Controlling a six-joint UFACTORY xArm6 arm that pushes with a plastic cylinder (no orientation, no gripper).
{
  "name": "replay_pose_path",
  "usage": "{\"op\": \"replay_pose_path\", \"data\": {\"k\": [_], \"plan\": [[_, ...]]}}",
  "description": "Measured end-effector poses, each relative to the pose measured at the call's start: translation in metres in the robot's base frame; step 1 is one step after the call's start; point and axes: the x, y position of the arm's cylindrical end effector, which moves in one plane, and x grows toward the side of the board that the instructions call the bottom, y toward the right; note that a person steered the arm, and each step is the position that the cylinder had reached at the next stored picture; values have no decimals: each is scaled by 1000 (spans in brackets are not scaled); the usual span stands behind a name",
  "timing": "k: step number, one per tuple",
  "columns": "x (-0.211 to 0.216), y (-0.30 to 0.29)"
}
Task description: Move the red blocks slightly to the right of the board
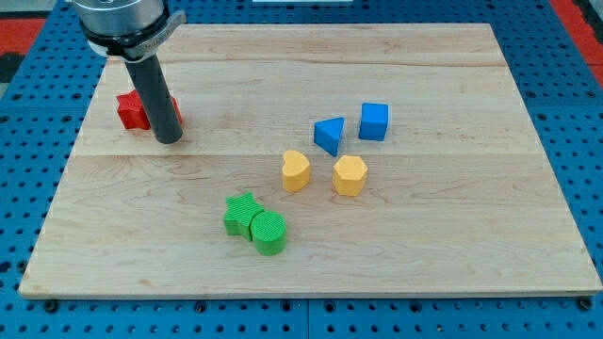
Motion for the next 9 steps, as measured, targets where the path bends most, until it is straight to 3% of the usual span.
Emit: {"op": "replay_pose_path", "data": {"k": [3,5,7,8,9], "plan": [[0,0],[9,-70],[-18,-122],[-64,-62],[-62,1]]}}
